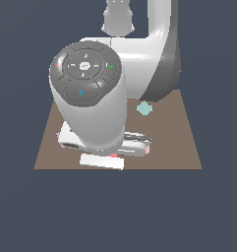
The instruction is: Insert a designated object into the corresponding slot on a board.
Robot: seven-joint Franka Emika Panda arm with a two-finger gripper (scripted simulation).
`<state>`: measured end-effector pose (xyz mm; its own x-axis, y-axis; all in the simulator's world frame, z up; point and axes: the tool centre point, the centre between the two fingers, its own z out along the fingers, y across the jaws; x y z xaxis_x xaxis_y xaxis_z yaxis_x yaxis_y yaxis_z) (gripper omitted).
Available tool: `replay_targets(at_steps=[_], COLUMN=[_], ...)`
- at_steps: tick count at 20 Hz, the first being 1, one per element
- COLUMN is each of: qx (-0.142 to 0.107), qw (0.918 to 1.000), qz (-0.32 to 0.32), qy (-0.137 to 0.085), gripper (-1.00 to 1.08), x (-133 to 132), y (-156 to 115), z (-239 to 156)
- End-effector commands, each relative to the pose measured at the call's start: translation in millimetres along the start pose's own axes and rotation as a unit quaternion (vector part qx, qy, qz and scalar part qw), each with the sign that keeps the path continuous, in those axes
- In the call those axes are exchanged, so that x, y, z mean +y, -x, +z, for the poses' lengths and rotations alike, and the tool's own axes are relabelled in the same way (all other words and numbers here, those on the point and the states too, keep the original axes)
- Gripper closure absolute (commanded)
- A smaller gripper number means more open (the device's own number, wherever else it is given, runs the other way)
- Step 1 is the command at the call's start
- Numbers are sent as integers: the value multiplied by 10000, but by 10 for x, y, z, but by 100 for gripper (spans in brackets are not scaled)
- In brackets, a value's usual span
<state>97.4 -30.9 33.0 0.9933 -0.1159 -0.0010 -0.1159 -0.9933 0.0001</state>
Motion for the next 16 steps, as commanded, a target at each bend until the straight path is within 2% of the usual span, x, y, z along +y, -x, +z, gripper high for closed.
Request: replay_targets(at_steps=[1,2,16], qx=[4,4,5], qw=[10000,10000,10000], qz=[0,0,1], qy=[0,0,-1], gripper=[-92,108,108], x=[0,0,1], y=[-3,-3,-7], z=[32,32,-20])
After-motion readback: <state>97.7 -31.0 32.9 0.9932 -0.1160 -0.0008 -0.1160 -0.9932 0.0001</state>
